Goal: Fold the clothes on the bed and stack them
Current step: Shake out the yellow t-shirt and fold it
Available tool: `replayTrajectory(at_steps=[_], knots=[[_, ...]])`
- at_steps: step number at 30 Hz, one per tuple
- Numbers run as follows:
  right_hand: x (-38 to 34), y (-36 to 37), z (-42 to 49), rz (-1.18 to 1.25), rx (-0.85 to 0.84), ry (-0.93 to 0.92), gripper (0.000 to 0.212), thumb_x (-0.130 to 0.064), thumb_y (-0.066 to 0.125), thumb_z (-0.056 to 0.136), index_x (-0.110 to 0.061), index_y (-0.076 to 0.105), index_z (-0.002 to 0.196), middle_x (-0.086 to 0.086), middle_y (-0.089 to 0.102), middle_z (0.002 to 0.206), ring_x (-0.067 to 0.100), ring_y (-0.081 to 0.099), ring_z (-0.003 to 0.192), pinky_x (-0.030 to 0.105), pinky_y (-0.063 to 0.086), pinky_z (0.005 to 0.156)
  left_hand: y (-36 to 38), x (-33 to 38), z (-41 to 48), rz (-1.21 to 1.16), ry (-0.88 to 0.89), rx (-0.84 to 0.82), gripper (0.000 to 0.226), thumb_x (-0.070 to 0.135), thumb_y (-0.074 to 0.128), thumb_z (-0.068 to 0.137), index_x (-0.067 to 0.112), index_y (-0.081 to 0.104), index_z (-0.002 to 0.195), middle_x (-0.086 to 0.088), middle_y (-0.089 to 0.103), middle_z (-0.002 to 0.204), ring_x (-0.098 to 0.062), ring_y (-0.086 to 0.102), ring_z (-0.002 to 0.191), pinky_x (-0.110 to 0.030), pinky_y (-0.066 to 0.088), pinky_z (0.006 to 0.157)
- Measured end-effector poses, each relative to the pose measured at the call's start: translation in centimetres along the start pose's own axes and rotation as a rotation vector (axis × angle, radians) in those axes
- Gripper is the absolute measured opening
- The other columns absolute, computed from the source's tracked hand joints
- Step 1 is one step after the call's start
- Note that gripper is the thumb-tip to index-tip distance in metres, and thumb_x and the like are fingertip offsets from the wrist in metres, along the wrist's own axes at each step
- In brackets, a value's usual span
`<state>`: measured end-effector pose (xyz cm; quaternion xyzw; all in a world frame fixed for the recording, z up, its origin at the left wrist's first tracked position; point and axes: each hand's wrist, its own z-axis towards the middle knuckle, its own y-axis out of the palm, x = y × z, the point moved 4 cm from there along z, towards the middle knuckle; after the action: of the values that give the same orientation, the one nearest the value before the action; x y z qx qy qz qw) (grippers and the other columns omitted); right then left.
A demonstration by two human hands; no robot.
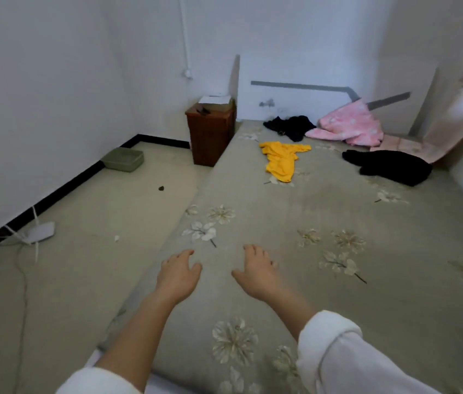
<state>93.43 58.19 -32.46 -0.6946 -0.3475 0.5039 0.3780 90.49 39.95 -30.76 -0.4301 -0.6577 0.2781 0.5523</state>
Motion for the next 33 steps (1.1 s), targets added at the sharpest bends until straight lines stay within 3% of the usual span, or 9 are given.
replayTrajectory(at_steps=[19, 26, 33], knots=[[-33.2, 12.4, 21.1, -0.059, -0.09, -0.223, 0.064, -0.042, 0.051, 0.089, -0.015, 0.028, 0.143, 0.007, 0.03, 0.149, 0.029, 0.029, 0.134, 0.047, 0.027, 0.105, -19.8, -24.5, 16.8, 0.028, -0.159, 0.105, 0.049, 0.032, 0.043, 0.096, 0.016, 0.037, 0.142, -0.011, 0.041, 0.144, -0.03, 0.031, 0.133, -0.036, 0.029, 0.109], [-40.2, 16.3, 29.2, -0.077, -0.05, -0.132, 0.064, -0.042, 0.049, 0.09, -0.016, 0.027, 0.144, 0.007, 0.031, 0.148, 0.029, 0.03, 0.133, 0.047, 0.027, 0.105, -24.9, -30.5, 28.0, 0.091, -0.066, 0.061, 0.047, 0.032, 0.041, 0.095, 0.018, 0.039, 0.14, -0.01, 0.044, 0.14, -0.028, 0.032, 0.132, -0.039, 0.034, 0.105], [-44.7, 18.9, 37.4, -0.074, 0.016, 0.081, 0.059, -0.041, 0.046, 0.092, -0.014, 0.029, 0.142, 0.007, 0.033, 0.145, 0.028, 0.031, 0.132, 0.047, 0.028, 0.104, -29.1, -35.2, 40.4, 0.161, 0.096, -0.032, 0.047, 0.032, 0.038, 0.096, 0.019, 0.038, 0.141, -0.007, 0.043, 0.142, -0.027, 0.033, 0.131, -0.038, 0.035, 0.103]])
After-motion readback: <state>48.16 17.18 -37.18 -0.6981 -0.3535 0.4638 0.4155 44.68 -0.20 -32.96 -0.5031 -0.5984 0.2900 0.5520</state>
